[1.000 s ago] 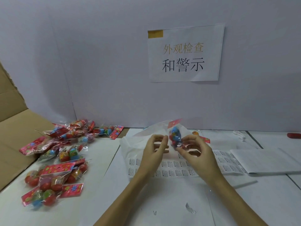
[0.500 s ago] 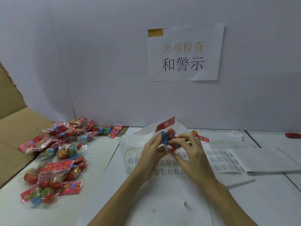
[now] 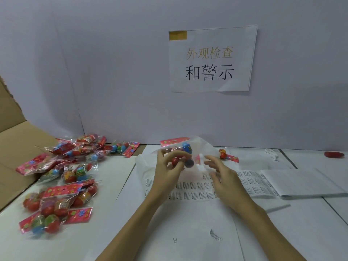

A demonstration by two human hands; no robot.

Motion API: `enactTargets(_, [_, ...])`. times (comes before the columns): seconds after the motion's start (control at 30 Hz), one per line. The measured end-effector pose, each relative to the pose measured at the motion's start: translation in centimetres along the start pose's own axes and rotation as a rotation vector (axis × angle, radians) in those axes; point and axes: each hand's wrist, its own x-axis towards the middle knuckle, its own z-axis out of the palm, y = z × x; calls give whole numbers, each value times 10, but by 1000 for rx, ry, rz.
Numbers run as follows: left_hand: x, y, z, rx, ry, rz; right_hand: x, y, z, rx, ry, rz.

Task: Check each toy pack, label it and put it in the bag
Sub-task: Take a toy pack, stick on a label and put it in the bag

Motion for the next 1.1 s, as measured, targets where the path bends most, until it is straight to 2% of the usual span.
enactTargets(0.13, [-1, -8, 0, 320, -25, 200, -1, 9, 1, -169, -111, 3])
enactTargets(0.33, [-9, -25, 7, 660, -197, 296, 4, 7, 1, -217, -45, -74])
enactTargets(0.53, [-10, -29, 6, 713, -240, 350, 3, 6, 2, -208, -70, -73])
enactTargets(0.87, [-7, -34, 6, 778, -211, 370, 4, 6, -4, -141, -84, -91])
enactTargets(1.1, [-3, -34, 2, 810, -240, 305, 6, 14, -9, -6, -118, -42])
